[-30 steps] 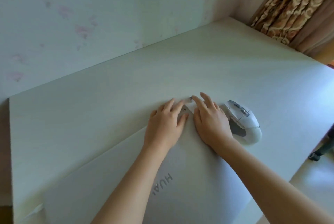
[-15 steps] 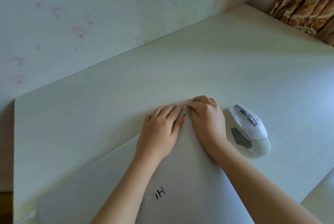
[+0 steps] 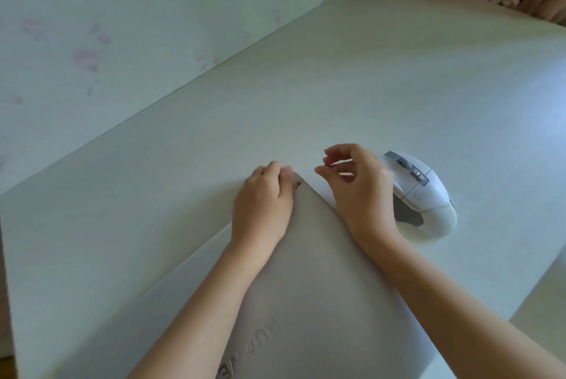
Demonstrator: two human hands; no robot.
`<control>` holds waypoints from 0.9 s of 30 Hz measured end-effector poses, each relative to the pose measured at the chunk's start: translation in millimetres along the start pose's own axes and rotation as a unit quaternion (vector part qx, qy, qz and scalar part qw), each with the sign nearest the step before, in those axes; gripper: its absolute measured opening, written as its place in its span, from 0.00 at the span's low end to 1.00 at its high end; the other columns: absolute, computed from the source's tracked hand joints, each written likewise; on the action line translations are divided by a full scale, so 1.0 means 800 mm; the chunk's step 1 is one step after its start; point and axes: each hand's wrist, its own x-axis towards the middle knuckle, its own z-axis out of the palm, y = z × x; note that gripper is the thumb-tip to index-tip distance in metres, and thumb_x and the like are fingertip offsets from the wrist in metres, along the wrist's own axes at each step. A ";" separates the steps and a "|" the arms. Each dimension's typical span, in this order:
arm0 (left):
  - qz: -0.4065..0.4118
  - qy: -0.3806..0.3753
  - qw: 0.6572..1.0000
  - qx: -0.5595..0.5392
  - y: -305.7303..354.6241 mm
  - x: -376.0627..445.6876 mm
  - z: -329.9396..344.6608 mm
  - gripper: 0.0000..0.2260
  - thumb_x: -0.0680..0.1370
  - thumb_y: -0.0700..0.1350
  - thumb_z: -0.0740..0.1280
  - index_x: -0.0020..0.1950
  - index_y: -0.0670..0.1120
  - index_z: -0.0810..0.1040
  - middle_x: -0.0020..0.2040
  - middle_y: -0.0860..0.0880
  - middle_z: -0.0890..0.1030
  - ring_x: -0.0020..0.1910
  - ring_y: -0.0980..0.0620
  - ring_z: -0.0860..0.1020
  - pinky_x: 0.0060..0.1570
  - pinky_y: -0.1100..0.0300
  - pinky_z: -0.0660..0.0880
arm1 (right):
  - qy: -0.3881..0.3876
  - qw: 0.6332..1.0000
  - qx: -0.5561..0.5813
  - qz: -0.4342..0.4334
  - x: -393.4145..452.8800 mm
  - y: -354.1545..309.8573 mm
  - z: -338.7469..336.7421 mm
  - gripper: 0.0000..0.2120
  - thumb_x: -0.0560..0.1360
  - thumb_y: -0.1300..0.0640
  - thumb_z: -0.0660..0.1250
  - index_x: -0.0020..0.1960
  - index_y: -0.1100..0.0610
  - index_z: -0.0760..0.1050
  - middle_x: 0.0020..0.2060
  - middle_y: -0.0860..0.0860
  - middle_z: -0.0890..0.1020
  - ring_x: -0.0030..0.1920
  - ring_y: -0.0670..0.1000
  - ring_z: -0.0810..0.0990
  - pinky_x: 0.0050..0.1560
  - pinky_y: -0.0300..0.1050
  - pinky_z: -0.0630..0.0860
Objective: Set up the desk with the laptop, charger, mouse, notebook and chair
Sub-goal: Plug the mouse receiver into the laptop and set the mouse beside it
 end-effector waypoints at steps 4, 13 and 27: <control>-0.048 -0.007 0.998 0.031 0.014 0.019 -0.004 0.20 0.81 0.53 0.55 0.33 0.43 0.67 0.28 0.48 0.71 0.33 0.42 0.70 0.31 0.54 0.63 | -0.006 0.995 0.057 0.076 -0.003 0.008 -0.013 0.08 0.70 0.63 0.73 0.45 0.53 0.79 0.40 0.42 0.83 0.42 0.39 0.82 0.48 0.33 0.76; -0.066 0.001 0.989 0.135 0.035 0.036 0.014 0.20 0.82 0.48 0.52 0.35 0.41 0.72 0.30 0.46 0.69 0.37 0.42 0.67 0.37 0.56 0.62 | -0.104 0.927 0.331 0.143 0.012 0.006 -0.030 0.14 0.75 0.70 0.63 0.60 0.63 0.74 0.48 0.54 0.85 0.48 0.49 0.84 0.50 0.37 0.79; -0.057 0.002 0.992 0.109 0.031 0.041 0.020 0.22 0.80 0.53 0.55 0.36 0.42 0.80 0.29 0.46 0.73 0.35 0.40 0.72 0.33 0.56 0.63 | -0.196 0.871 0.419 0.168 0.027 0.016 -0.041 0.13 0.76 0.66 0.60 0.58 0.60 0.78 0.31 0.52 0.77 0.30 0.49 0.73 0.29 0.37 0.72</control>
